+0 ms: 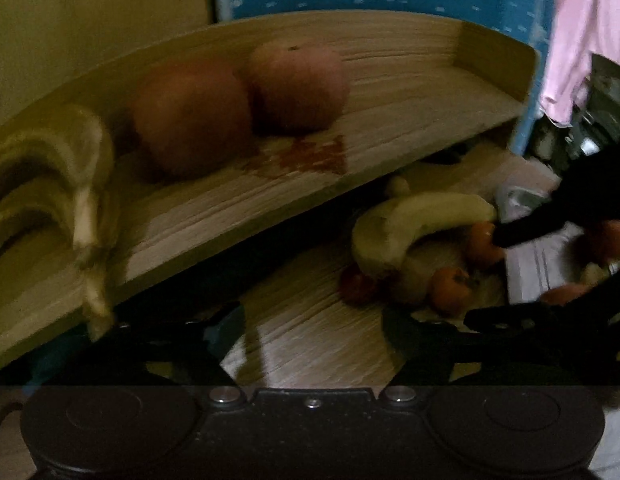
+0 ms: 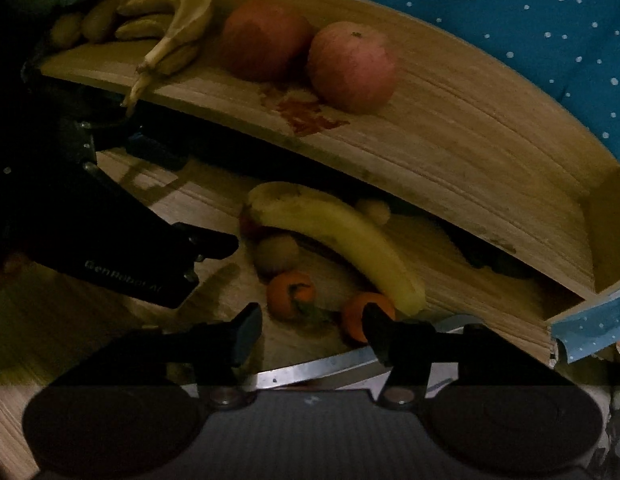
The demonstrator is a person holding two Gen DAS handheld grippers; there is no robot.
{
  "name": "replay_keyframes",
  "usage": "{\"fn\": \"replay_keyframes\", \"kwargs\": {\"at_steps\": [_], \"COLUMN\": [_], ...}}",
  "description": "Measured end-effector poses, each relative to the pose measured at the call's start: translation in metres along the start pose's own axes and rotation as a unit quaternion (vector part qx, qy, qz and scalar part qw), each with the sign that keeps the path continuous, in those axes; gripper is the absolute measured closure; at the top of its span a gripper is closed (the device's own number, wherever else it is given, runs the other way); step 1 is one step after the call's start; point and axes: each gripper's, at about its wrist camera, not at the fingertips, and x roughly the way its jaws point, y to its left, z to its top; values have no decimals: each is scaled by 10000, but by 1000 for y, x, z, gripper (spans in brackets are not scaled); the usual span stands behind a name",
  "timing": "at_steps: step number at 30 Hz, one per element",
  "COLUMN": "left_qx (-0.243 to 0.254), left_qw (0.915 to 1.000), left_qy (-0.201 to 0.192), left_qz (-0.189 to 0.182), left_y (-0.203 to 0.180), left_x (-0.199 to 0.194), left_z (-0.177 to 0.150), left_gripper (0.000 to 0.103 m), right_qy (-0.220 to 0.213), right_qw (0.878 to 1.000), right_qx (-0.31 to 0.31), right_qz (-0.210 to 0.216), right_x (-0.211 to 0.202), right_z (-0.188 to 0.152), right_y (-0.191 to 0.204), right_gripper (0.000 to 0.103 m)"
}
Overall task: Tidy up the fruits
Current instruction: 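Grasp a cherry tomato with the left tool while the right tool grasps a mandarin orange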
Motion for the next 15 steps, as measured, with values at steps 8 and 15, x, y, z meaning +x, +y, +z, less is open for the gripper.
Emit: {"fn": "replay_keyframes", "kwargs": {"at_steps": [8,15], "left_qx": [674,1052], "left_qw": [9975,9940], "left_qy": [-208,-253], "left_qz": [-45,-176], "left_y": [-12,-19], "left_x": [6,15], "left_z": [4,8], "left_gripper": [39,57], "right_qy": [-82,-116], "right_qw": [9998,9995], "right_qx": [-116,-240], "right_qz": [128,177], "right_x": [0,1], "right_z": [3,6], "right_y": [-2,1], "right_gripper": [43,50]}}
